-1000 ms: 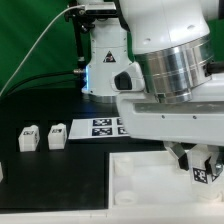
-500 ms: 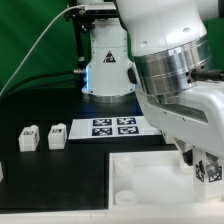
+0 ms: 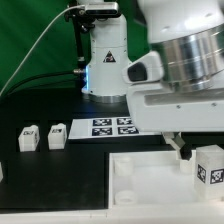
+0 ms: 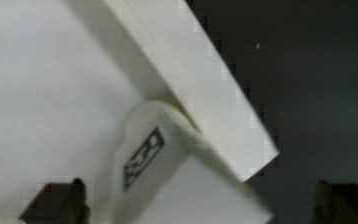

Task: Assemble one leg

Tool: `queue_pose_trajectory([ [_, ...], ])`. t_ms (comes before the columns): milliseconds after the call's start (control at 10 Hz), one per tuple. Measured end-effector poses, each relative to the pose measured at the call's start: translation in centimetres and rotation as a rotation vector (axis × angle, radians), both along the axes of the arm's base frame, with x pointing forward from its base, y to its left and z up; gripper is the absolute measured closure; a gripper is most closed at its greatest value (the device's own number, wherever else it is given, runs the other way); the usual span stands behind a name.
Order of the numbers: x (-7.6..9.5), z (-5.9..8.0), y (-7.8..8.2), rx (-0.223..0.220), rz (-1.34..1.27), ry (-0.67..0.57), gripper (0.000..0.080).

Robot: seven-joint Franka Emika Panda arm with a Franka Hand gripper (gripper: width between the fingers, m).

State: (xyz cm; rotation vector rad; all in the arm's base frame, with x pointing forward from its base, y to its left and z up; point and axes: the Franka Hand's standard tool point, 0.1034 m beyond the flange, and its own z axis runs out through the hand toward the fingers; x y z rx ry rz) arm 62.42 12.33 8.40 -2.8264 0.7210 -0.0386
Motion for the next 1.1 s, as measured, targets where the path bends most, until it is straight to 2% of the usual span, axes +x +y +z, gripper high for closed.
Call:
queue_pose_trajectory([
  [200, 0.0, -0.3, -0.5, -0.018, 0.196, -0.039, 0.0151],
  [300, 0.0, -0.4, -0.6, -0.039, 0.337, -0.063, 0.0151],
  [400, 0.2, -1.0, -0.7, -0.084, 0.573, -0.089, 0.0151],
  [500, 0.5, -1.3, -0.8, -0.1, 0.673, -0.105, 0.0151],
  [600, 0.5, -1.2, -0.8, -0.095, 0.643, -0.101, 0.029],
  [700, 0.4, -1.3, -0.7, -0.092, 0.608, -0.093, 0.029],
  [800, 0.4, -1.3, -0.7, -0.093, 0.618, -0.094, 0.043],
  [900, 0.4, -1.4, -0.9, -0.094, 0.614, -0.093, 0.0502],
  [1100, 0.5, -1.3, -1.0, -0.077, 0.36, -0.049, 0.0502],
])
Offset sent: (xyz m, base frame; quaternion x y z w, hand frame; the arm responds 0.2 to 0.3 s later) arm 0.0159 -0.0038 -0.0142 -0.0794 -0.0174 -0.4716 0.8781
